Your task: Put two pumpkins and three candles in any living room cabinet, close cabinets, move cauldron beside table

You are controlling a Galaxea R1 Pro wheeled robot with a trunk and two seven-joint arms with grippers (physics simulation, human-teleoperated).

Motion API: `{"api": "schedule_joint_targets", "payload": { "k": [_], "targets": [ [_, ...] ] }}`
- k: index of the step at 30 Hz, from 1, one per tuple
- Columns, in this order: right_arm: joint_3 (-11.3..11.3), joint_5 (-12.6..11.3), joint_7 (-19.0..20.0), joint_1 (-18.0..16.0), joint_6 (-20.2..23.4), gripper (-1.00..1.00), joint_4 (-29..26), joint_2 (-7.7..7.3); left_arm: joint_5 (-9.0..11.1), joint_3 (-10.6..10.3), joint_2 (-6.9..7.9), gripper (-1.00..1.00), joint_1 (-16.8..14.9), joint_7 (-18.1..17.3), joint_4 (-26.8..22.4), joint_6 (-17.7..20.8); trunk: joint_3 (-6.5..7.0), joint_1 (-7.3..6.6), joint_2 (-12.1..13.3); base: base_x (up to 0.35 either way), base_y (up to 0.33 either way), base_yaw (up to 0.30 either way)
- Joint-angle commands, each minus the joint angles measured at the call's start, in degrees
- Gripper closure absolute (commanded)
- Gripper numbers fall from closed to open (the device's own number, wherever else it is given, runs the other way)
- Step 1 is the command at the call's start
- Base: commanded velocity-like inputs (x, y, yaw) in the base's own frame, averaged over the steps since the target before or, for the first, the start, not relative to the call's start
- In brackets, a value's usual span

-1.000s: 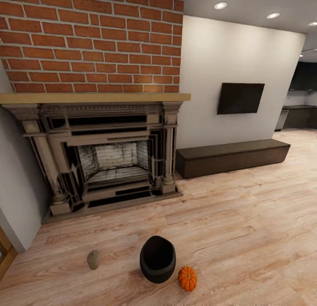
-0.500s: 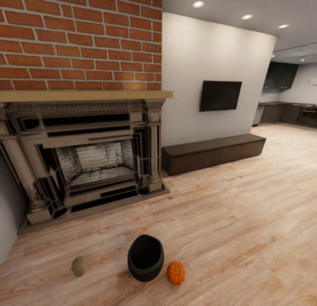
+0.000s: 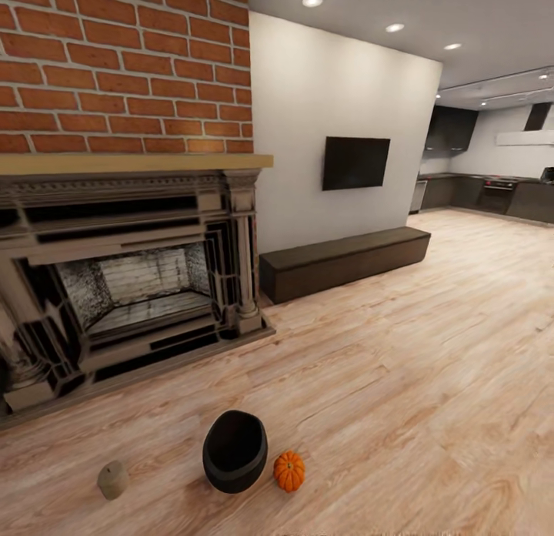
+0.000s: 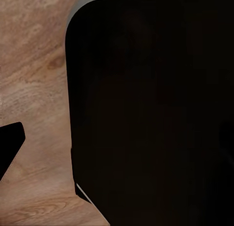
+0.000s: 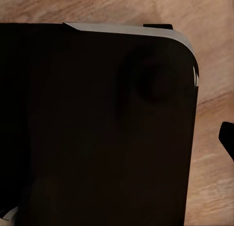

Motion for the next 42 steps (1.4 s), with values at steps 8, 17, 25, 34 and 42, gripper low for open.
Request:
{"api": "schedule_joint_targets", "payload": {
  "k": [8, 17, 25, 34, 42],
  "targets": [
    [0.0, 0.0, 0.2, 0.0, -0.2, -1.00, 0.1, -0.01, 0.0, 0.1, -0.01, -1.00, 0.0, 0.0, -0.1, -0.1, -0.51, 0.00, 0.0, 0.000, 0.000, -0.228],
    [0.0, 0.0, 0.2, 0.0, -0.2, -1.00, 0.1, -0.01, 0.0, 0.1, 0.14, -1.00, 0.0, 0.0, -0.1, -0.1, -1.03, 0.00, 0.0, 0.000, 0.000, -0.228],
    [0.0, 0.0, 0.2, 0.0, -0.2, -1.00, 0.1, -0.01, 0.0, 0.0, 0.10, -1.00, 0.0, 0.0, -0.1, -0.1, -1.50, 0.00, 0.0, 0.000, 0.000, -0.229],
    [0.0, 0.0, 0.2, 0.0, -0.2, -1.00, 0.1, -0.01, 0.0, 0.0, 0.16, -1.00, 0.0, -0.1, -0.1, -0.1, -2.02, 0.00, 0.0, 0.000, 0.000, -0.229],
    [0.0, 0.0, 0.2, 0.0, -0.2, -1.00, 0.1, -0.01, 0.0, 0.0, 0.17, -1.00, 0.0, -0.1, -0.1, -0.1, -2.48, 0.00, 0.0, 0.000, 0.000, -0.229]
  ]
}}
